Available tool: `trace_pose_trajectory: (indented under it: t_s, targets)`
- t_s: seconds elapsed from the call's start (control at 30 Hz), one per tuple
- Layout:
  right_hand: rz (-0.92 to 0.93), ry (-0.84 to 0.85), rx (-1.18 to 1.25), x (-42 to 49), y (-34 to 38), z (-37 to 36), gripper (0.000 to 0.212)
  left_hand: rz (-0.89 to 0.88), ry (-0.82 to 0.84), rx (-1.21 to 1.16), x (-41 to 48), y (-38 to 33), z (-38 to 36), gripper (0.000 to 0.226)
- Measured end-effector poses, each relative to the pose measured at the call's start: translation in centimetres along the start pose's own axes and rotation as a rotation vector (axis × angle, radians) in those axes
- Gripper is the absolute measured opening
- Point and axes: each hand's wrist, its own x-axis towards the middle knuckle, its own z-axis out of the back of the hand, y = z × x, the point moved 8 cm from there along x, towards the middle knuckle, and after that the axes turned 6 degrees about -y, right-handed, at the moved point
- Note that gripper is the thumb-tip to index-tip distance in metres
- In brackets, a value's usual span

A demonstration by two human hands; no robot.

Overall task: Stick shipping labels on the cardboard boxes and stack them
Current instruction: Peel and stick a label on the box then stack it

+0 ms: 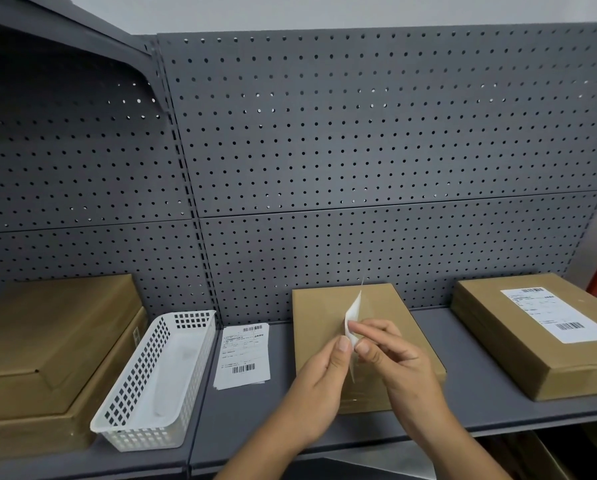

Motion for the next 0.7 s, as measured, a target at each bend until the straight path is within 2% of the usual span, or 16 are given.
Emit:
trace_pose_trajectory:
  t_s: [0.1, 0.2, 0.27, 0.63, 0.7]
  targets:
    - [-0.003, -0.003, 0.025, 0.0, 0.0, 0.1, 0.027, 0.003, 0.023, 0.001, -0.1, -0.2, -0.3, 0.039]
    - [0.0, -0.01, 0.033, 0.1, -0.1, 0.2, 0.055, 0.02, 0.047, -0.039, 0.0, 0.1, -0.6, 0.04]
    - [-0.002, -0.018, 0.057, 0.2, -0.1, 0.2, 0.061, 0.031, 0.066, -0.078, 0.0, 0.2, -0.8, 0.041]
    - [-0.053, 0.022, 0.14, 0.2, 0.0, -0.4, 0.056, 0.042, 0.107, -0.128, 0.1, 0.4, -1.3, 0.039]
    - [-0.058, 0.024, 0.15, 0.3, 0.0, -0.5, 0.048, 0.041, 0.114, -0.152, 0.1, 0.5, -1.3, 0.041]
